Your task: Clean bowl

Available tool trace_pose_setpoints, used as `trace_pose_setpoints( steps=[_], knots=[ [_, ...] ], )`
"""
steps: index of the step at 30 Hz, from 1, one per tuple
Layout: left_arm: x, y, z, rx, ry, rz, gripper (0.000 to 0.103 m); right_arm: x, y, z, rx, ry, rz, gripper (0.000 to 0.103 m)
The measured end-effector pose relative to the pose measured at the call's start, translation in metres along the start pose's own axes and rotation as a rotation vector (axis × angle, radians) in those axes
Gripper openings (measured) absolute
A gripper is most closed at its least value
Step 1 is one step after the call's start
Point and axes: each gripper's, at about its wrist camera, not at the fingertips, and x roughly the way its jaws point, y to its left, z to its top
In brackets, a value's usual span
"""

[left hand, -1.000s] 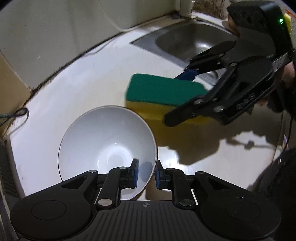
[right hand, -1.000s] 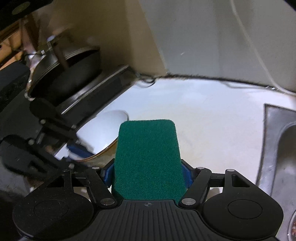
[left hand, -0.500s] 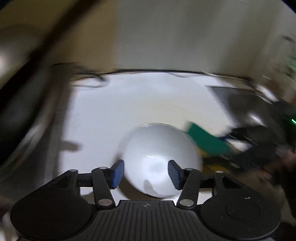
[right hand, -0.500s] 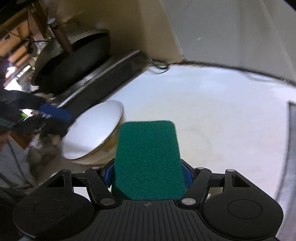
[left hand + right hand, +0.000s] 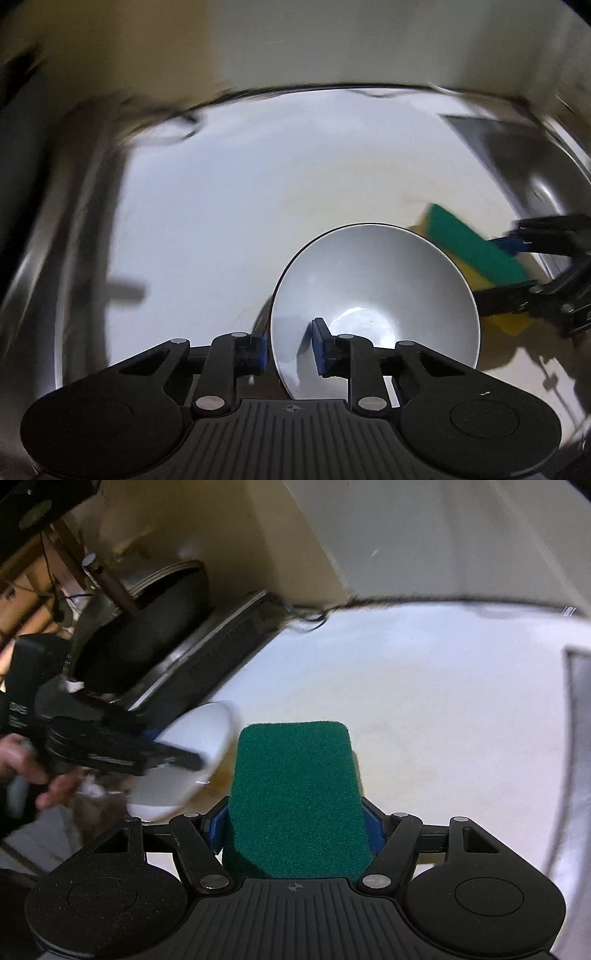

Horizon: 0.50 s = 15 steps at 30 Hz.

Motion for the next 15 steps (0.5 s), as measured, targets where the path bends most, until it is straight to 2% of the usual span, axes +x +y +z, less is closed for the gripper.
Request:
trace_pose_setpoints(
  steps=[2, 4, 8, 10, 11, 13, 15],
  knots=[
    [0.003, -0.005, 0.006, 0.069, -0.012, -0.002, 0.038, -0.010, 0.001, -0.006, 0.004, 0.019, 0.018, 0.069],
    [0.008, -0.012, 0.016, 0.105, -0.024, -0.033, 0.049, -0.020, 0.001, -0.013, -0.004, 0.032, 0.021, 0.069],
    [0.004, -0.021, 0.026, 0.120, -0.061, -0.032, 0.049, -0.040, 0.000, -0.019, -0.014, 0.012, 0.001, 0.069],
    [-0.004, -0.009, 0.023, 0.028, -0.033, -0.052, 0.049, -0.042, -0.005, -0.016, 0.016, -0.032, -0.044, 0.069],
    [-0.005, -0.003, 0.020, -0.020, -0.010, -0.066, 0.047, -0.037, -0.008, -0.013, 0.024, -0.039, -0.061, 0.069],
    [-0.009, 0.007, 0.010, -0.104, 0.029, -0.083, 0.022, -0.026, -0.014, -0.007, 0.035, -0.046, -0.084, 0.069],
    [-0.011, 0.015, 0.001, -0.164, 0.053, -0.110, 0.016, -0.015, -0.014, -0.005, 0.055, -0.042, -0.053, 0.069]
  ],
)
